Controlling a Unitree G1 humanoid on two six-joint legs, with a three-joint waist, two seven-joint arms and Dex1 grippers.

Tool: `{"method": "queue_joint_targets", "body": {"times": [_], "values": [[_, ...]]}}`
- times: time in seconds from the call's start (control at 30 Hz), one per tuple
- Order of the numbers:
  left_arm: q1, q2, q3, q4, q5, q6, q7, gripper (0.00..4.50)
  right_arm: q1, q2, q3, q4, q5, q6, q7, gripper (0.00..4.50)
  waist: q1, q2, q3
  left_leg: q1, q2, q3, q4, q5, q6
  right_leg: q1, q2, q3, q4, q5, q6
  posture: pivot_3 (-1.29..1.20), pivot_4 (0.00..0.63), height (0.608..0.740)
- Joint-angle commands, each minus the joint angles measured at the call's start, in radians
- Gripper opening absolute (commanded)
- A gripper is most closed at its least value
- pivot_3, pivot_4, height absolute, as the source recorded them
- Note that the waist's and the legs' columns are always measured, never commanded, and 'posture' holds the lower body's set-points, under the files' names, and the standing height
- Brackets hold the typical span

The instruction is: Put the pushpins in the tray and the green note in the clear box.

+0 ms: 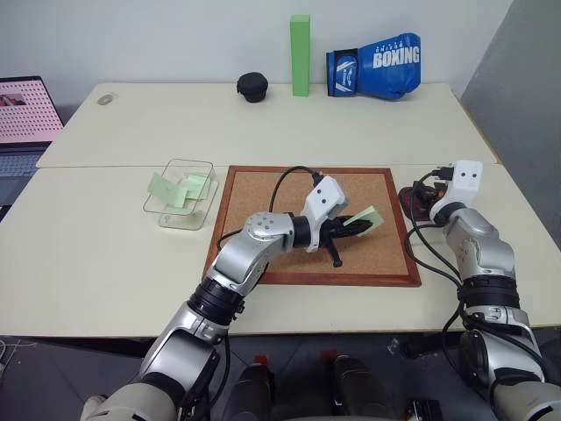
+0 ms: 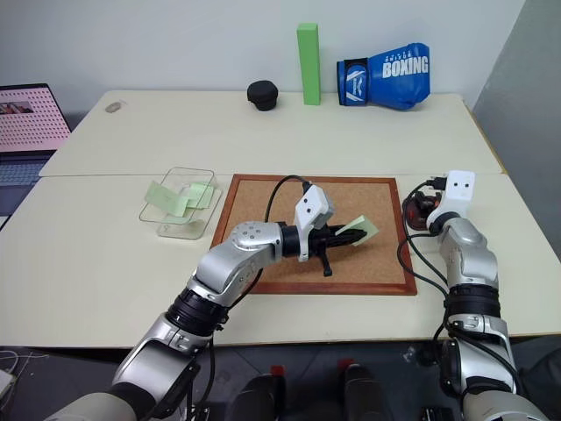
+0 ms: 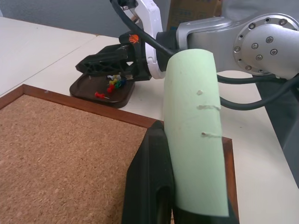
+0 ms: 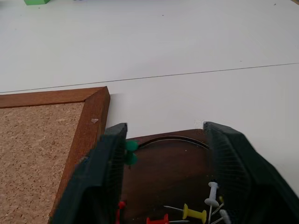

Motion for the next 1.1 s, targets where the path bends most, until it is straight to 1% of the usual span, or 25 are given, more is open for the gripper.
{"method": "queue_joint_targets", "body": {"times": [0.03, 0.07, 0.1, 0.13, 0.17, 0.33, 0.67, 0.8, 1.1], "values": [[-0.032, -0.013, 0.034, 0.003, 0.008, -0.002, -0.015, 0.0, -0.008, -0.014, -0.024, -0.043, 0.015, -0.007, -0.004, 3.7, 0.0, 0.0, 0.0, 0.0, 0.0, 0.0, 0.0, 0.0, 0.0, 0.0, 0.0, 0.0, 0.0, 0.0, 0.0, 0.0, 0.15, 0.74], [-0.035, -0.015, 0.035, 0.007, 0.01, -0.002, -0.017, 0.0, -0.005, -0.012, -0.024, -0.043, 0.015, -0.007, -0.004, 3.86, 0.0, 0.0, 0.0, 0.0, 0.0, 0.0, 0.0, 0.0, 0.0, 0.0, 0.0, 0.0, 0.0, 0.0, 0.0, 0.0, 0.15, 0.74], [-0.037, -0.018, 0.036, 0.009, 0.012, -0.001, -0.018, 0.0, -0.001, -0.012, -0.024, -0.043, 0.014, -0.008, -0.005, 4.16, 0.0, 0.0, 0.0, 0.0, 0.0, 0.0, 0.0, 0.0, 0.0, 0.0, 0.0, 0.0, 0.0, 0.0, 0.0, 0.0, 0.15, 0.74], [-0.039, -0.019, 0.037, 0.012, 0.014, -0.001, -0.02, 0.0, 0.001, -0.011, -0.023, -0.043, 0.013, -0.009, -0.005, 4.37, 0.0, 0.0, 0.0, 0.0, 0.0, 0.0, 0.0, 0.0, 0.0, 0.0, 0.0, 0.0, 0.0, 0.0, 0.0, 0.0, 0.15, 0.74], [-0.041, -0.021, 0.04, 0.012, 0.015, 0.002, -0.022, 0.0, 0.004, -0.01, -0.022, -0.044, 0.013, -0.008, -0.005, 4.44, 0.0, 0.0, 0.0, 0.0, 0.0, 0.0, 0.0, 0.0, 0.0, 0.0, 0.0, 0.0, 0.0, 0.0, 0.0, 0.0, 0.15, 0.74], [-0.037, -0.022, 0.045, 0.014, 0.024, 0.007, -0.03, 0.0, 0.004, -0.007, -0.016, -0.033, 0.009, -0.012, -0.006, 4.44, 0.0, 0.0, 0.0, 0.0, 0.0, 0.0, 0.0, 0.0, 0.0, 0.0, 0.0, 0.0, 0.0, 0.002, -0.003, 0.0, 0.15, 0.74], [-0.017, -0.023, 0.038, -0.001, 0.049, 0.005, -0.026, 0.0, 0.02, -0.011, 0.01, -0.033, -0.029, -0.027, -0.005, 4.44, 0.0, 0.0, 0.0, 0.0, 0.0, 0.0, 0.0, 0.0, 0.0, 0.0, 0.0, 0.0, 0.001, 0.002, -0.003, 0.0, 0.15, 0.74], [-0.013, -0.028, 0.037, -0.004, 0.056, 0.004, -0.023, 0.0, 0.031, -0.032, 0.036, -0.009, -0.063, -0.03, -0.001, 4.44, 0.0, 0.0, 0.0, 0.0, 0.0, 0.0, 0.0, 0.0, 0.0, 0.0, 0.0, 0.0, 0.001, 0.002, -0.003, 0.0, 0.15, 0.74], [-0.004, -0.032, 0.04, -0.011, 0.067, 0.003, -0.026, 0.0, 0.031, -0.034, 0.03, -0.005, -0.072, -0.059, -0.001, 4.44, 0.0, 0.0, 0.0, 0.0, 0.0, 0.0, 0.001, 0.0, 0.0, 0.0, 0.0, 0.0, 0.002, 0.002, -0.003, 0.0, 0.15, 0.74]]}}
